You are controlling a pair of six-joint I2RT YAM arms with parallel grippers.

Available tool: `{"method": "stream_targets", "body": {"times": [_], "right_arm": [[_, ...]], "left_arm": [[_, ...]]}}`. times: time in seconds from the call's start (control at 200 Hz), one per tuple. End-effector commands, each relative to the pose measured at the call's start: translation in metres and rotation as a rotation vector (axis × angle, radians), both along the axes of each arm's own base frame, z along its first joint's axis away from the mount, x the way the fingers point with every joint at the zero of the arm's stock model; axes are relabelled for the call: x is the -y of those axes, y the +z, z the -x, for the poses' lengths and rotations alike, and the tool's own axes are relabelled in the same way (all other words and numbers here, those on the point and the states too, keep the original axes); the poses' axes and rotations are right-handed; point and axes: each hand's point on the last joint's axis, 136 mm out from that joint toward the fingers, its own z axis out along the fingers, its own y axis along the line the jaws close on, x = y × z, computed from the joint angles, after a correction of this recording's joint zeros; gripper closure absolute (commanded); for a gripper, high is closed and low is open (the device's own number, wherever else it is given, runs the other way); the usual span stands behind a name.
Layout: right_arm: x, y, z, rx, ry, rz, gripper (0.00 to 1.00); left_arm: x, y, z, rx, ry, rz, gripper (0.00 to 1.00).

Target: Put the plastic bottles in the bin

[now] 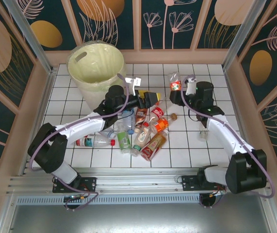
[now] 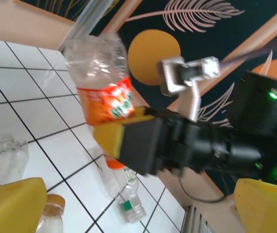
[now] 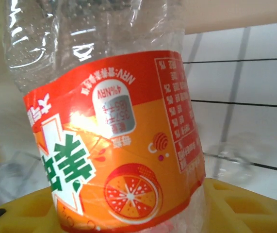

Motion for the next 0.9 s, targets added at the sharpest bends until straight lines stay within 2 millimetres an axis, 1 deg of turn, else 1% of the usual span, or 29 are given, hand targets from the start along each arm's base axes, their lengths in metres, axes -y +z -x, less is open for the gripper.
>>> {"method": "stream_targets", "body": {"times": [0.0,0.115,0.2,0.3,0.385,0.485,0.56,0.656,0.716,0.826,0.896], "right_arm": [[-0.035,0.02,0.028,0.016,0.187,-0.125,0.45],[-0.05,0.027,0.045,0.027,0.271,-0.181,0.45],[-0.058,0.028,0.054,0.021,0.32,-0.201,0.45],[-0.064,0.026,0.06,0.012,0.352,-0.208,0.45],[-0.07,0.026,0.066,0.007,0.385,-0.221,0.45],[-0.074,0.023,0.07,0.002,0.399,-0.222,0.45],[-0.075,0.021,0.071,-0.002,0.401,-0.22,0.45],[-0.075,0.018,0.072,-0.006,0.395,-0.214,0.45],[-0.075,0.017,0.072,-0.007,0.39,-0.212,0.45],[-0.074,0.014,0.072,-0.009,0.386,-0.21,0.45],[-0.075,0.013,0.073,-0.01,0.385,-0.211,0.45]], "left_arm": [[0.009,0.025,-0.002,0.058,-0.036,0.075,0.01],[0.012,0.028,-0.002,0.099,-0.049,0.076,0.01],[0.013,0.027,-0.004,0.106,-0.047,0.068,0.01],[0.017,0.03,-0.002,0.104,-0.075,0.078,0.03],[0.02,0.029,-0.004,0.092,-0.089,0.082,0.06],[0.021,0.034,-0.004,0.094,-0.091,0.094,0.1],[0.021,0.036,-0.004,0.087,-0.091,0.1,0.13],[0.022,0.04,-0.003,0.079,-0.1,0.111,0.23],[0.022,0.043,-0.002,0.074,-0.108,0.12,0.27],[0.022,0.042,0.0,0.063,-0.113,0.129,0.39],[0.021,0.044,0.002,0.066,-0.114,0.13,0.41]]}}
